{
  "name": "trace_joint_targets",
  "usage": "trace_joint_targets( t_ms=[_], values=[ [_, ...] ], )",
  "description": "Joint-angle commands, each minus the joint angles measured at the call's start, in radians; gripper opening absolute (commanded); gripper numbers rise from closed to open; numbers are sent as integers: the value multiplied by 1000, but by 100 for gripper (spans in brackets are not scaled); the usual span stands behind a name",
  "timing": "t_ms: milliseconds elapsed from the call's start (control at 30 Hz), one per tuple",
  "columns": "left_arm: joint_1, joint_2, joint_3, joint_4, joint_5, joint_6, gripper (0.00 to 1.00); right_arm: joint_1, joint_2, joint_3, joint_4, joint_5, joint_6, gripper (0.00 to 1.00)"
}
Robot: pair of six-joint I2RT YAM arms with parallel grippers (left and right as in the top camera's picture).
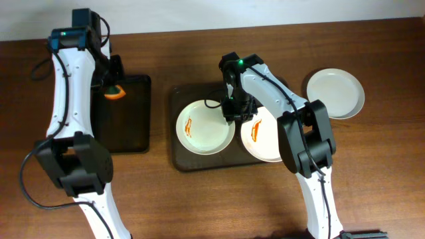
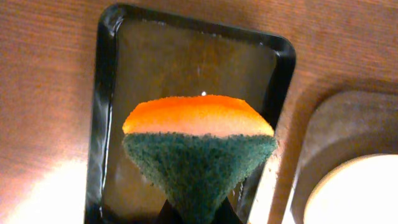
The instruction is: Clean dirty plates on tray and stack at the side
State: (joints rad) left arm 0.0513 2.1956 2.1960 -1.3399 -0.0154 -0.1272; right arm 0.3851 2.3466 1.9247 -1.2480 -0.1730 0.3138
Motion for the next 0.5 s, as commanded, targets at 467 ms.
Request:
trace_joint_targets(
  t_ms=[467],
  values=[
    [-70, -43, 1, -101, 354, 24, 0, -6, 16, -6, 13, 16, -2, 38]
  ],
)
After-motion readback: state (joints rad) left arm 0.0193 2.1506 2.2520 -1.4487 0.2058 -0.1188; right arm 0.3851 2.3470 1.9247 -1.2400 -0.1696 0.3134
